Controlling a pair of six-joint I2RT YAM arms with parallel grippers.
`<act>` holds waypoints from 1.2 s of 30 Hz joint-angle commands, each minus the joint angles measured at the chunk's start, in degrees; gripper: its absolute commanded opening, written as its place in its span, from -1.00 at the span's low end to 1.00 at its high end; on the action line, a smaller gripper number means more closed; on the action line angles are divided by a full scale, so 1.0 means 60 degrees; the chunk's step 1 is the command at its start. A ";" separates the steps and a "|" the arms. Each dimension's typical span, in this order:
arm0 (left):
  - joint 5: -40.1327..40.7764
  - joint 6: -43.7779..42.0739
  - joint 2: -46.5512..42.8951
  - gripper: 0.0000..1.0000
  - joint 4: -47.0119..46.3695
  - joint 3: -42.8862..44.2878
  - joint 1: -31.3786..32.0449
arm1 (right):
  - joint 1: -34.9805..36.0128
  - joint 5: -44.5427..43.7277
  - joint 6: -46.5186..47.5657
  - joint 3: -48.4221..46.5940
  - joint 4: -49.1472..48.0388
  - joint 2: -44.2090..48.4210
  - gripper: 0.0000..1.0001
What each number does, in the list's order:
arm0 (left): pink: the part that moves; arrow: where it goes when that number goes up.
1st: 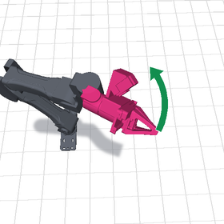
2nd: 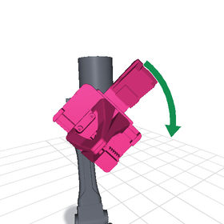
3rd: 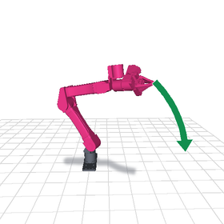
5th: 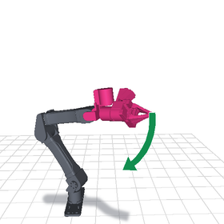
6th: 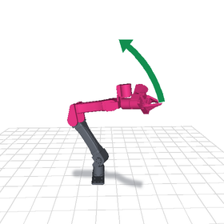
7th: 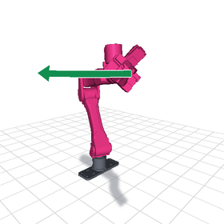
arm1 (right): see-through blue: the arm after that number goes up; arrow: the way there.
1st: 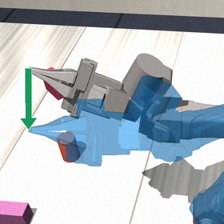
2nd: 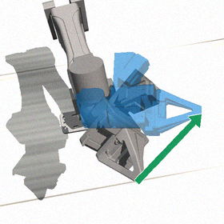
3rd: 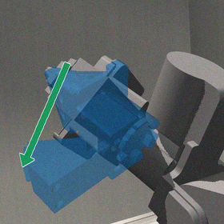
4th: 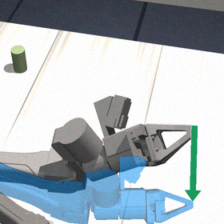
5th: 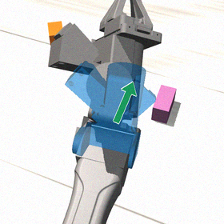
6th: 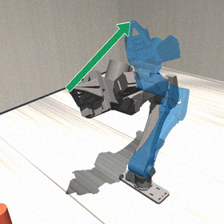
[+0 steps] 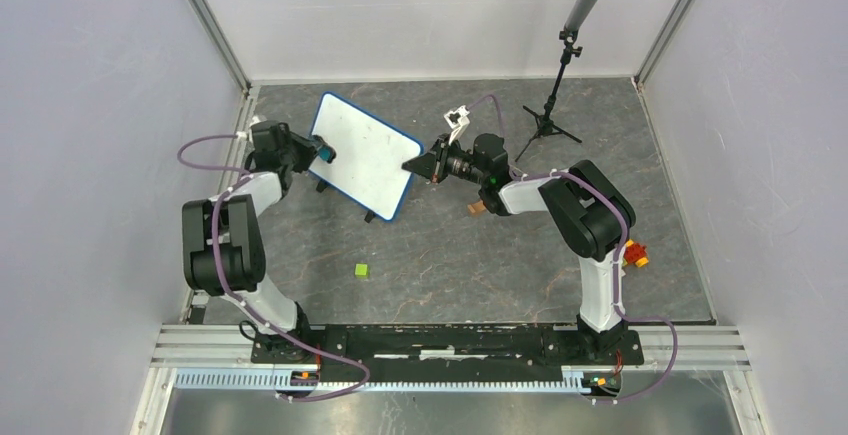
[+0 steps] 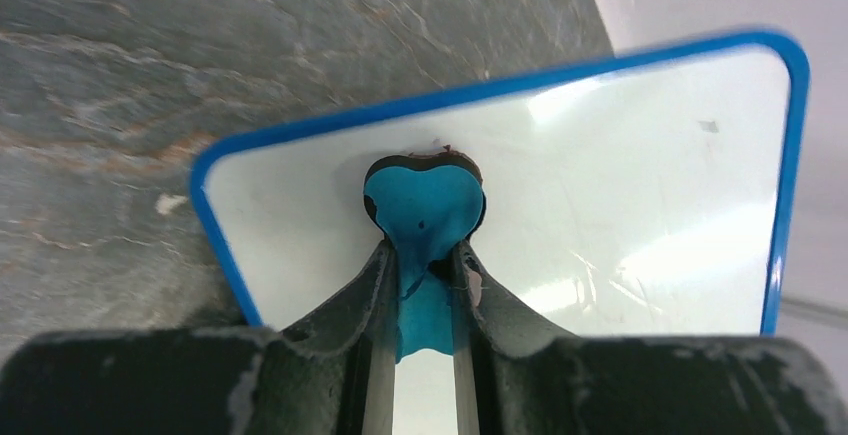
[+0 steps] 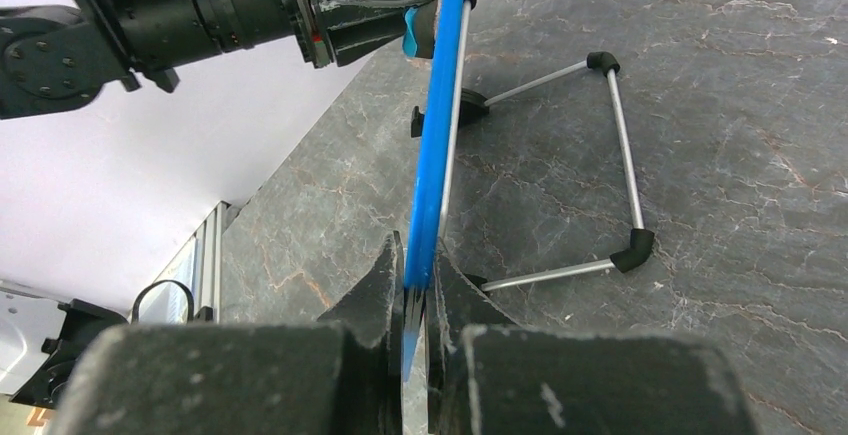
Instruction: Erase the whiteboard
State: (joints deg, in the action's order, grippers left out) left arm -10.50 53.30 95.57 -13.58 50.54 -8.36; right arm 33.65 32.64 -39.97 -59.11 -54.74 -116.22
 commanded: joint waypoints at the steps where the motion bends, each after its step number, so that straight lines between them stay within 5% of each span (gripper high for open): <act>1: 0.0434 -0.1420 -0.0297 -0.44 0.1793 0.0898 0.1670 | 0.0358 0.1132 0.0851 -0.0270 0.0373 -0.0156 -1.00; 8: 0.0285 -0.1414 0.0207 -0.43 0.1812 0.1814 0.2463 | 0.0348 0.1006 0.1154 -0.0501 0.0825 -0.0254 -1.00; 20: 0.0662 -0.1773 -0.0452 -0.43 0.1544 -0.1001 0.1551 | 0.0356 0.0878 0.1504 -0.0796 0.1349 -0.0541 -1.00; 27: 0.0645 -0.1947 -0.1053 -0.43 0.1885 -0.1408 0.1459 | 0.0365 0.0946 0.1508 -0.0616 0.1255 -0.0344 -1.00; 36: 0.2074 -0.2003 -0.1559 -0.43 0.2753 -0.0265 0.3766 | 0.0367 0.1019 0.1549 -0.0395 0.1212 -0.0043 -1.00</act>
State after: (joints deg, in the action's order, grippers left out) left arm 2.22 44.40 86.76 -4.05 45.28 5.43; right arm 33.61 33.41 -38.06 -62.96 -50.06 -117.49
